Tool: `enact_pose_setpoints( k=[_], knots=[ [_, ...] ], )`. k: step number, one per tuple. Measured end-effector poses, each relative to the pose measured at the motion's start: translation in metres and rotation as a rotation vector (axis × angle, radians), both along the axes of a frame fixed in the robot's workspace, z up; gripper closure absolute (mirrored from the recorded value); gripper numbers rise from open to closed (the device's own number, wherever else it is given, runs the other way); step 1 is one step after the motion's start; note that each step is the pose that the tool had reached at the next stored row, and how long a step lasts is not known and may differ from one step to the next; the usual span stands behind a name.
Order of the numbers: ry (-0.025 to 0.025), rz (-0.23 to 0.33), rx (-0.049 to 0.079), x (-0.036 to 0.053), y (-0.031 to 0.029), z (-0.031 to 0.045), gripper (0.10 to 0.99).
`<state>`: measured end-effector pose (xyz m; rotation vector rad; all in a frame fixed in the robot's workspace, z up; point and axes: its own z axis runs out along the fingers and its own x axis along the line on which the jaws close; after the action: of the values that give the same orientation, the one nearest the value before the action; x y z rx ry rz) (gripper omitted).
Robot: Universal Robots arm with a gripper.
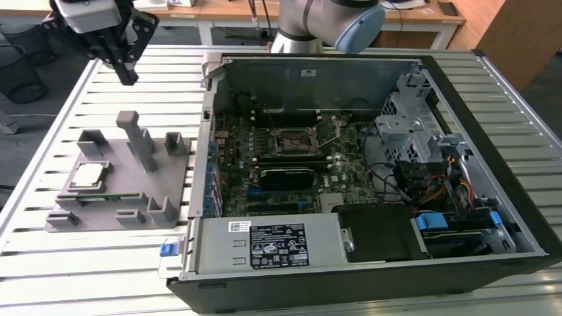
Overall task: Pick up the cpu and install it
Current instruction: 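Reach for the cpu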
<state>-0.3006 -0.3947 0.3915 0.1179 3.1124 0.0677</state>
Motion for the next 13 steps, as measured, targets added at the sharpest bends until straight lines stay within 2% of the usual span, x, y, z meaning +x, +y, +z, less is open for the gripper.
enact_pose_setpoints(
  k=[8, 13],
  knots=[
    [0.0000, 0.000, 0.000, -0.0192, -0.0002, -0.0008, 0.973],
    [0.0001, 0.000, 0.000, -0.0328, -0.0037, -0.0021, 0.973]
  ],
)
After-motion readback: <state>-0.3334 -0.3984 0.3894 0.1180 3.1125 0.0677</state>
